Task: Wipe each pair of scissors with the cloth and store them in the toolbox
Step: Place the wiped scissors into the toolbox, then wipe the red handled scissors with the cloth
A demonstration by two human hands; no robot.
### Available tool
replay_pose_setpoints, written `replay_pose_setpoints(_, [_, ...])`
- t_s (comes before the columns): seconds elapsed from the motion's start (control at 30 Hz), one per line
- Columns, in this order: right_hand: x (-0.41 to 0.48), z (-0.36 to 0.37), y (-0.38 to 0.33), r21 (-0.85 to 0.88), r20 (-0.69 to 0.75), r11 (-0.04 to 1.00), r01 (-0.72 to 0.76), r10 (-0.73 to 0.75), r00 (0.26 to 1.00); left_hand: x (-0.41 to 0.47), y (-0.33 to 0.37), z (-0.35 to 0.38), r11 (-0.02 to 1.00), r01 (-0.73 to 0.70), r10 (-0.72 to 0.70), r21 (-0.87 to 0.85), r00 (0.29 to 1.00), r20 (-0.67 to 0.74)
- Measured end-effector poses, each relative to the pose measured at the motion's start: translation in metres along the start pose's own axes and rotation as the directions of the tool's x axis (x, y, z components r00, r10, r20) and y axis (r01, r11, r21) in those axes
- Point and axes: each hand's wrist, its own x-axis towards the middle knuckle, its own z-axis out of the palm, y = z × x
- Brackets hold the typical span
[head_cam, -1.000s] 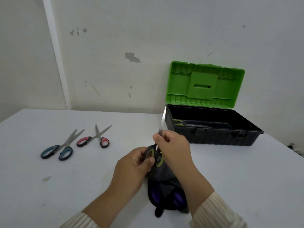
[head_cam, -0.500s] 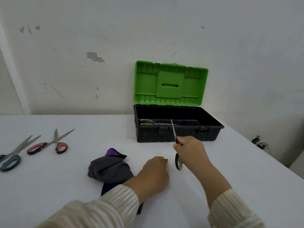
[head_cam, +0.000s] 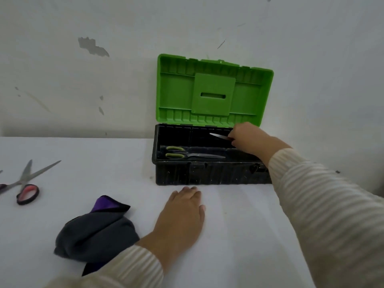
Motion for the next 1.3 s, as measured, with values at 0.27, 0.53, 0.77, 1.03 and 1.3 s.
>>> replay_pose_setpoints(0.27, [0.046, 0.050, 0.020, 0.012, 0.208, 0.998, -0.054, 0.050, 0.977, 0.002, 0.002, 0.003, 1.000, 0.020, -0.019, 0.014, 1.000, -0.021])
replay_pose_setpoints(0.53, [0.032, 0.040, 0.013, 0.126, 0.219, 0.978, -0.164, 0.134, 0.966, 0.005, 0.001, 0.005, 0.999, 0.029, -0.028, 0.032, 0.999, -0.027])
replay_pose_setpoints(0.77, [-0.035, -0.014, -0.059, 0.672, -0.144, 0.736, -0.078, 0.233, 0.962, -0.004, 0.002, -0.016, 0.830, 0.118, -0.229, -0.545, 0.964, -0.139])
replay_pose_setpoints(1.03, [-0.095, -0.014, -0.178, 0.943, 0.089, 0.311, -0.115, 0.094, 0.992, -0.041, -0.029, -0.110, 0.469, 0.043, -0.650, -0.882, 0.693, -0.312])
replay_pose_setpoints(1.3, [-0.126, -0.019, -0.302, 0.706, 0.088, 0.697, 0.128, -0.265, 0.960, -0.090, -0.175, -0.139, 0.586, 0.456, -0.763, -0.670, 0.588, -0.268])
